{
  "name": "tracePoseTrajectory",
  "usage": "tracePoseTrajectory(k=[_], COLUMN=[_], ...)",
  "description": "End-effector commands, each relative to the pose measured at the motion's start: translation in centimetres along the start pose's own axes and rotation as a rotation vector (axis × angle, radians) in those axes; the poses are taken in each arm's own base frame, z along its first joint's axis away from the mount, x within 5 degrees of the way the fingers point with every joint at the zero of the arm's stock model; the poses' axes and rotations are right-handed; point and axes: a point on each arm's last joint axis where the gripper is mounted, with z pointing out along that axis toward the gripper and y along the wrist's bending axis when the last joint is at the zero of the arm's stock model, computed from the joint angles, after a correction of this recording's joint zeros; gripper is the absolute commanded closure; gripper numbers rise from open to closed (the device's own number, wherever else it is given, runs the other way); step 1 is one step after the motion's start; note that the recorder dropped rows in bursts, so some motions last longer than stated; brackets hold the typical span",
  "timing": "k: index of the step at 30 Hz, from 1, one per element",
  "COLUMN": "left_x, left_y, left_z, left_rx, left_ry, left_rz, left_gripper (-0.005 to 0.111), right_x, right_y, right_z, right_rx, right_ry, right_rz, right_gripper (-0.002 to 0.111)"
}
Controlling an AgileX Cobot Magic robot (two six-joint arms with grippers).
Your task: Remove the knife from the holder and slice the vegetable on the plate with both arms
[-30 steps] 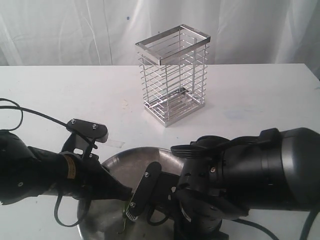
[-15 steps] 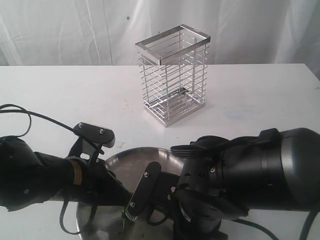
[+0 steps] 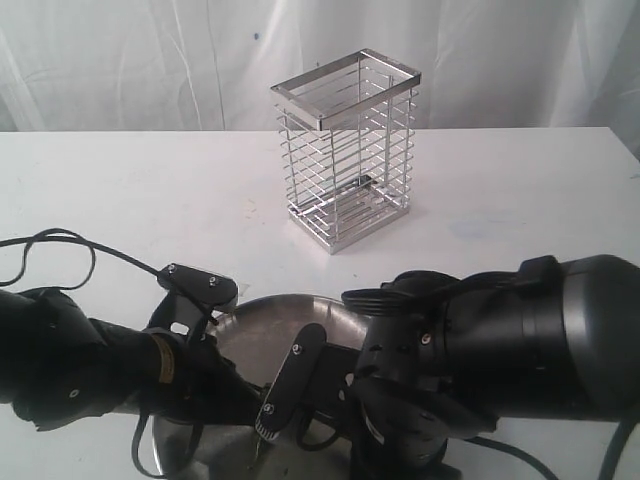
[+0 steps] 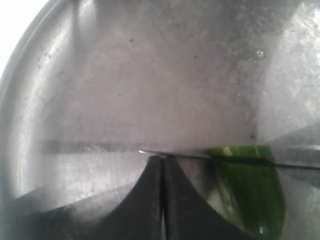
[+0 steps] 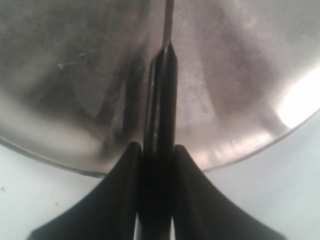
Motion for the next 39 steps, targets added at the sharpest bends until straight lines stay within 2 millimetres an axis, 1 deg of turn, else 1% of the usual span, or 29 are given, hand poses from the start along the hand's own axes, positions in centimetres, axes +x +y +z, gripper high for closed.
tracePoseTrajectory(k=[1, 6, 15, 18, 23, 26, 31, 37, 39], left_x=[-0.2, -0.6, -0.8, -0.7, 0.7, 0.9, 0.0, -1.2, -1.4], left_y=[-0.1, 0.0, -0.1, -0.1, 0.4, 0.4, 0.1, -0.2, -0.3], left_z=[-1.5, -2.7, -2.6, -1.7, 0.6, 0.9, -0.4, -3.1, -3.6], left_rx=[-0.001, -0.006, 0.007, 0.010, -0.017, -0.019, 0.000, 0.015, 0.020], left_ry=[-0.003, -0.017, -0.048, -0.049, 0.044, 0.054, -0.011, -0.080, -0.097], left_rz=[0.033, 0.040, 0.032, 0.032, 0.032, 0.034, 0.034, 0.063, 0.063], left_gripper=[0.107, 0.107, 0.107, 0.107, 0.107, 0.107, 0.107, 0.107, 0.107], right_x=[0.2, 0.2, 0.2, 0.2, 0.3, 0.3, 0.3, 0.3, 0.3], right_y=[-0.1, -0.1, -0.1, -0.1, -0.1, -0.1, -0.1, -0.1, -0.1], right_z=[-0.1, -0.1, -0.1, -0.1, -0.1, -0.1, -0.1, -0.1, -0.1], right_rx=[0.004, 0.004, 0.004, 0.004, 0.003, 0.003, 0.004, 0.004, 0.004], right_ry=[0.024, 0.024, 0.024, 0.024, 0.028, 0.033, 0.035, 0.031, 0.031], right_rz=[-0.011, -0.011, -0.011, -0.011, -0.009, -0.009, -0.009, -0.012, -0.012], right_gripper=[0.108, 0.108, 0.108, 0.108, 0.108, 0.108, 0.108, 0.108, 0.108])
